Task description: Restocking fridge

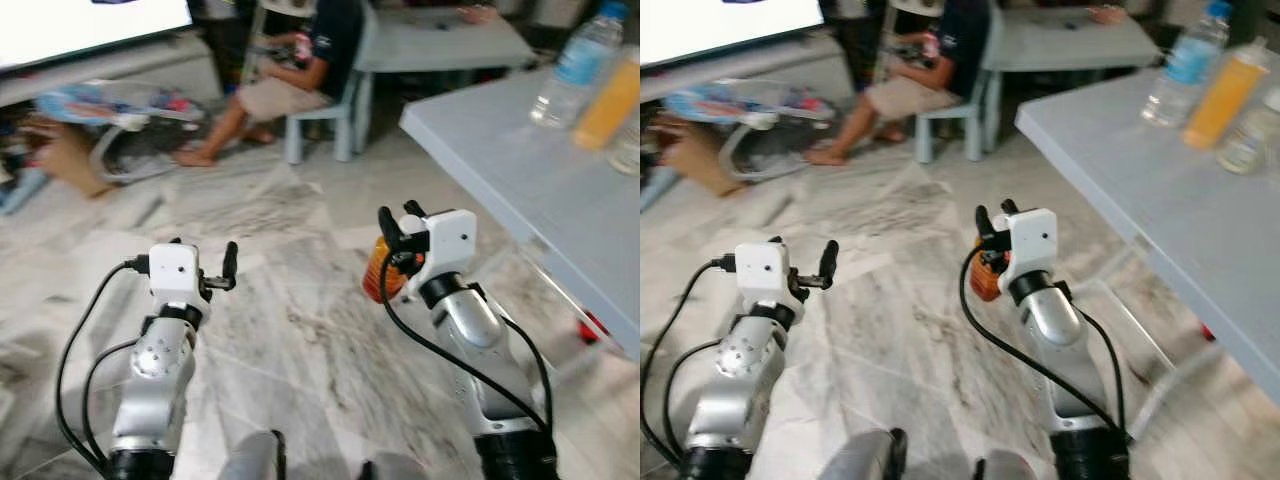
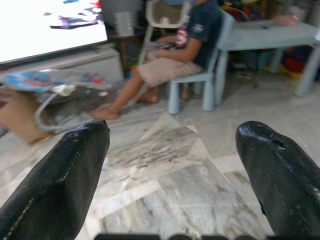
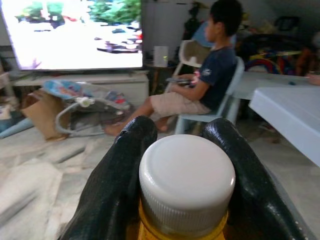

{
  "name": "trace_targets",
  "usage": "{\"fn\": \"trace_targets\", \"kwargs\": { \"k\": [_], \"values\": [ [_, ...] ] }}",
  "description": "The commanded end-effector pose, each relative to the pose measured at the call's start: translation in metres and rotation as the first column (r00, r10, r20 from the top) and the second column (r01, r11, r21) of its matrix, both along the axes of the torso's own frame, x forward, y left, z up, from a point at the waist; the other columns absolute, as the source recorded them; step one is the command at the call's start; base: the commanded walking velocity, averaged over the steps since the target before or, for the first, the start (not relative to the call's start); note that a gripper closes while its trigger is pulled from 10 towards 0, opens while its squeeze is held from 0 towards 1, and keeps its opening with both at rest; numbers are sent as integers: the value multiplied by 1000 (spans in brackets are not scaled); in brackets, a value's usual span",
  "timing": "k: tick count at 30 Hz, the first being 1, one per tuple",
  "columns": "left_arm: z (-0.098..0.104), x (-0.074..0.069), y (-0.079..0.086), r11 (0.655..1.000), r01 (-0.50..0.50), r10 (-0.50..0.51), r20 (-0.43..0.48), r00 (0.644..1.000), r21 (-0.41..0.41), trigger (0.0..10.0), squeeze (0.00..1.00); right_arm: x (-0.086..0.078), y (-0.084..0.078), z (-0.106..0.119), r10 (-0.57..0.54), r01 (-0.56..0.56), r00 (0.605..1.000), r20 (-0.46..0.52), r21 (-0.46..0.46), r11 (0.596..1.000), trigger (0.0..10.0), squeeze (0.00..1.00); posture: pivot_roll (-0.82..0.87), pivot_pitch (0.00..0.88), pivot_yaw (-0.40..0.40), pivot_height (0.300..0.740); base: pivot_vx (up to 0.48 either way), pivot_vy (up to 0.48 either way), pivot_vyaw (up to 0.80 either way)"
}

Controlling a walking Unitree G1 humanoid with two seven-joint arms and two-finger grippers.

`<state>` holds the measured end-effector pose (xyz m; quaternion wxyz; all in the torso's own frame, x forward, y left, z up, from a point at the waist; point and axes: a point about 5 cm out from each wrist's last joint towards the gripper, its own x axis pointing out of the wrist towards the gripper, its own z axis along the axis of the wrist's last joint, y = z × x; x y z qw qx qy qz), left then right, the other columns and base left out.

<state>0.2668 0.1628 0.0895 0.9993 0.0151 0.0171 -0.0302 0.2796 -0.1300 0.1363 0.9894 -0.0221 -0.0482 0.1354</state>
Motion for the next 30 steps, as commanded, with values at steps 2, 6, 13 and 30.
{"fn": "trace_targets", "kwargs": {
  "k": [2,6,13,30],
  "values": [
    [-2,1,-3,1000,3,-3,-5,1000,-5,10000,0,0,-10,3,-35,35,999,28,1,999,10000,0,-63,0,-8,740,0,0,800],
    [-1,2,-5,1000,1,-1,4,1000,-9,10000,0,1,-10,4,-42,41,999,33,5,999,10000,0,-67,0,-6,740,0,0,800],
    [2,8,-4,1000,4,-4,16,1000,1,10000,0,4,-6,6,-30,29,999,45,20,999,10000,0,-70,0,3,740,0,0,800],
    [3,10,3,1000,-13,12,40,999,20,10000,0,11,4,10,39,-40,997,69,7,999,10000,0,-53,0,0,740,0,0,800]
  ]
}}
